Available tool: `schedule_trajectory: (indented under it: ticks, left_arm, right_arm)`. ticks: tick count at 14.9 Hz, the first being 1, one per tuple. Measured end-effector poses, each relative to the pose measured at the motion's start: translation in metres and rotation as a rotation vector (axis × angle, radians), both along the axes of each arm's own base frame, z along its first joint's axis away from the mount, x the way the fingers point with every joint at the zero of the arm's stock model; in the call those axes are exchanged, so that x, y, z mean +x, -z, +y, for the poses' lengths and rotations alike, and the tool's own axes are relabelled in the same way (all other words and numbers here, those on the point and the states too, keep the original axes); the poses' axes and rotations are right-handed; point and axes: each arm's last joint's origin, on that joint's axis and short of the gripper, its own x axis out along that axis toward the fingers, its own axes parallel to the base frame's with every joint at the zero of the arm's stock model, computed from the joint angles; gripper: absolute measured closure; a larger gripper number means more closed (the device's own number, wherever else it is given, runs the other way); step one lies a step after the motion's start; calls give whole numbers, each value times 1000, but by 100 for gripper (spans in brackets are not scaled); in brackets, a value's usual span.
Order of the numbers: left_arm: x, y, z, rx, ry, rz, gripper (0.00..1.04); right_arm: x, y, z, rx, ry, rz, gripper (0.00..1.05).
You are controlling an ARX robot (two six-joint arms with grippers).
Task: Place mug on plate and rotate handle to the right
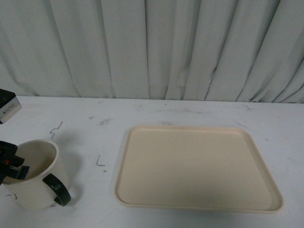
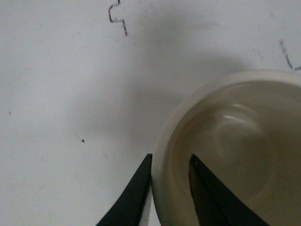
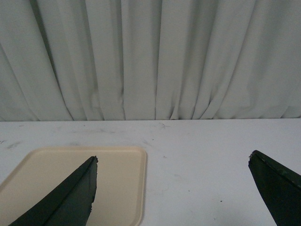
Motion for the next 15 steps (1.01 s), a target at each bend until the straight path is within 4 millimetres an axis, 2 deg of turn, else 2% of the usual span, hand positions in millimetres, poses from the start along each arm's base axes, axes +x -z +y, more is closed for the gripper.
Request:
schedule_trajectory:
  ticks: [1, 2, 6, 9, 12, 14, 15]
  left_arm:
    - [0, 0, -5, 13, 7, 1, 90]
    - [1, -15, -14, 5, 16, -33, 101]
    - [0, -48, -35, 25, 35, -58, 102]
    - [11, -83, -73, 2, 74, -160, 102]
    - [26, -93, -116, -41, 56, -180, 102]
    - [42, -92, -146, -85, 5, -166, 102]
    - [44, -90, -160, -103, -9, -155, 102]
  right_arm:
    - [0, 0, 0, 0, 0, 0, 6]
    - [0, 0, 0, 0, 0, 0, 6]
    - [0, 0, 0, 0, 0, 0, 6]
    - [0, 0, 0, 0, 0, 0, 6]
    - [0, 0, 0, 0, 0, 0, 6]
    - [0, 0, 0, 0, 0, 0, 6]
    - [0, 0, 0, 0, 0, 0, 6]
